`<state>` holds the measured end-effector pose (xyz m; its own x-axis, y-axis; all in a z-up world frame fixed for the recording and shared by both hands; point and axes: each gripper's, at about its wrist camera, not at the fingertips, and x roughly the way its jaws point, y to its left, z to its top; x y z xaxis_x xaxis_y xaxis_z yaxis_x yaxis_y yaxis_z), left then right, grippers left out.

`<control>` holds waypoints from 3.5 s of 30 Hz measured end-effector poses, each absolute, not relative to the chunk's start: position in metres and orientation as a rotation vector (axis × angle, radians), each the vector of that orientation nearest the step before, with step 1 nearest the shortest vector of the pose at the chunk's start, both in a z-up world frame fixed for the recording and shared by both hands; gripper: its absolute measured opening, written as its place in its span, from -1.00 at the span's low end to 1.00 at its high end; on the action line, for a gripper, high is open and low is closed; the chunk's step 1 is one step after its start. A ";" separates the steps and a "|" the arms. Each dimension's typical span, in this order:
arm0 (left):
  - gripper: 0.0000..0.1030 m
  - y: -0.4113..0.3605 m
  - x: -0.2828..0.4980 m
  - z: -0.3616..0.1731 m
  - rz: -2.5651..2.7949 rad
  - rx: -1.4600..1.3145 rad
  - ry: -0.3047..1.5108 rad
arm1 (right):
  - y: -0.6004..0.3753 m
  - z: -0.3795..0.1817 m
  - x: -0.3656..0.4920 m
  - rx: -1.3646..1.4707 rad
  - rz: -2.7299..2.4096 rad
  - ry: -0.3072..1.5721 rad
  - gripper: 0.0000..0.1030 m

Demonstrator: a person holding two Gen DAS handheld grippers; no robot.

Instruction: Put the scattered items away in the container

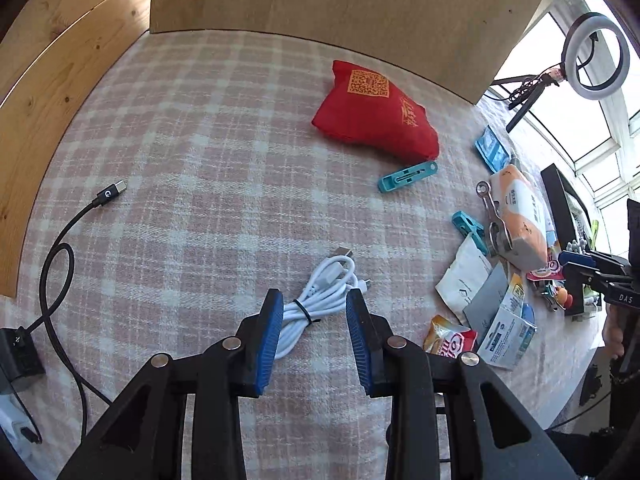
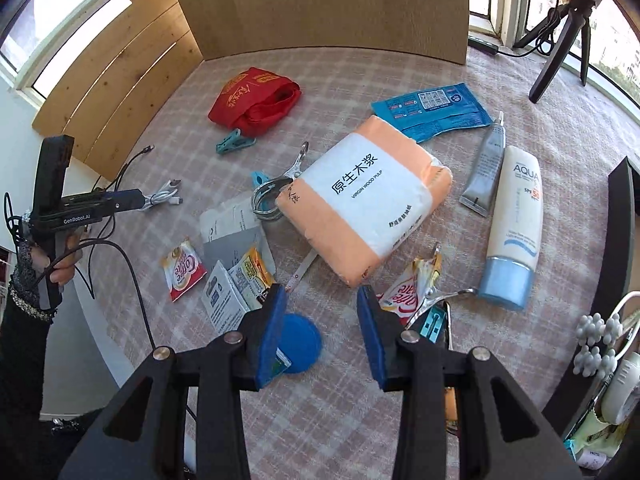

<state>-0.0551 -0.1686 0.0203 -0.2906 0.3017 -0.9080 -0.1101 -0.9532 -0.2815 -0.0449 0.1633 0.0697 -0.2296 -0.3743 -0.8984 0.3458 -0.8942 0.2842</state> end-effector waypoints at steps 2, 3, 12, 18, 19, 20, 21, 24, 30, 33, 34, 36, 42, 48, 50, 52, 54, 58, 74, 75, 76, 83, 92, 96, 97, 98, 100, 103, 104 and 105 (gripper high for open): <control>-0.42 -0.155 -0.045 0.026 2.303 -1.673 -0.222 | 0.158 0.068 -0.033 1.567 -2.143 -0.006 -0.29; -0.37 -0.147 -0.038 0.030 2.291 -1.665 -0.208 | 0.156 0.067 -0.027 1.553 -2.139 0.016 -0.29; -0.31 -0.089 0.001 0.045 2.194 -1.586 -0.171 | 0.153 0.059 0.009 1.532 -2.142 0.041 -0.29; -0.27 -0.071 0.007 0.036 2.192 -1.589 -0.038 | 0.130 0.061 0.011 1.484 -2.078 0.191 -0.28; -0.17 -0.073 0.004 0.034 2.193 -1.593 -0.015 | 0.125 0.057 0.007 1.488 -2.064 0.221 -0.28; -0.11 -0.074 0.001 0.031 2.192 -1.605 0.012 | 0.121 0.054 0.003 1.490 -2.045 0.239 -0.28; -0.02 -0.074 -0.003 0.028 2.187 -1.627 0.042 | 0.118 0.051 0.000 1.492 -2.025 0.249 -0.26; 0.02 -0.067 -0.012 0.023 2.169 -1.630 0.165 | 0.106 0.043 -0.010 1.500 -1.973 0.296 -0.08; 0.04 -0.051 -0.027 0.004 2.107 -1.658 0.267 | 0.091 0.034 -0.015 1.508 -1.910 0.386 -0.08; 0.04 -0.044 -0.028 -0.004 2.084 -1.665 0.289 | 0.085 0.030 -0.011 1.498 -1.898 0.434 -0.08; 0.02 -0.043 -0.028 -0.006 2.077 -1.667 0.290 | 0.083 0.030 -0.010 1.491 -1.899 0.447 -0.08; 0.00 -0.040 -0.026 -0.007 2.088 -1.656 0.308 | 0.080 0.029 -0.009 1.488 -1.899 0.460 -0.08; -0.01 -0.034 -0.017 -0.008 2.127 -1.624 0.365 | 0.071 0.028 0.001 1.462 -1.902 0.523 -0.10; -0.38 -0.035 -0.011 -0.006 2.172 -1.601 0.365 | 0.070 0.025 0.002 1.485 -1.892 0.478 -0.63; -0.55 -0.040 -0.010 -0.005 2.181 -1.603 0.340 | 0.071 0.025 0.003 1.485 -1.903 0.464 -0.67; -0.74 -0.045 -0.009 -0.004 2.186 -1.610 0.300 | 0.074 0.028 0.003 1.479 -1.924 0.433 -0.76; -0.82 -0.050 -0.008 -0.004 2.197 -1.615 0.264 | 0.080 0.033 0.001 1.478 -1.943 0.359 -0.84; -0.91 -0.062 -0.004 -0.001 2.210 -1.625 0.174 | 0.088 0.042 0.002 1.460 -1.969 0.300 -0.92; -0.93 -0.078 0.011 0.051 2.341 -1.548 0.078 | 0.109 0.090 0.010 1.359 -2.110 0.204 -0.97; -0.93 -0.075 0.011 0.054 2.343 -1.541 0.073 | 0.112 0.093 0.011 1.351 -2.123 0.201 -0.97; -0.93 -0.073 0.010 0.057 2.341 -1.536 0.068 | 0.116 0.096 0.012 1.345 -2.136 0.195 -0.97; -0.93 -0.039 0.003 0.080 2.315 -1.463 0.076 | 0.163 0.118 0.019 1.330 -2.272 0.104 -0.97; -0.93 0.060 -0.007 0.101 2.175 -1.326 0.122 | 0.277 0.146 0.045 1.336 -2.551 -0.079 -0.97; -0.93 0.118 -0.009 0.109 2.096 -1.259 0.142 | 0.342 0.160 0.061 1.342 -2.691 -0.143 -0.97; -0.93 0.134 -0.009 0.111 2.081 -1.240 0.150 | 0.357 0.163 0.064 1.346 -2.720 -0.159 -0.97; -0.93 0.150 -0.009 0.114 2.064 -1.223 0.158 | 0.375 0.166 0.068 1.352 -2.755 -0.175 -0.97; -0.93 0.179 -0.010 0.119 2.031 -1.198 0.167 | 0.406 0.170 0.073 1.367 -2.804 -0.205 -0.97; -0.93 0.225 -0.010 0.124 1.990 -1.164 0.189 | 0.448 0.171 0.078 1.390 -2.871 -0.250 -0.97; -0.93 0.239 -0.009 0.125 1.982 -1.154 0.202 | 0.460 0.171 0.079 1.398 -2.890 -0.264 -0.97; -0.93 0.253 -0.009 0.126 1.969 -1.146 0.213 | 0.473 0.171 0.080 1.408 -2.907 -0.275 -0.97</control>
<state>-0.0087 0.2533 0.1258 -0.2413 0.5714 -0.7844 -0.7259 -0.6427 -0.2449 0.0796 0.4727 0.1712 -0.6188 0.0164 -0.7854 -0.1632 -0.9807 0.1081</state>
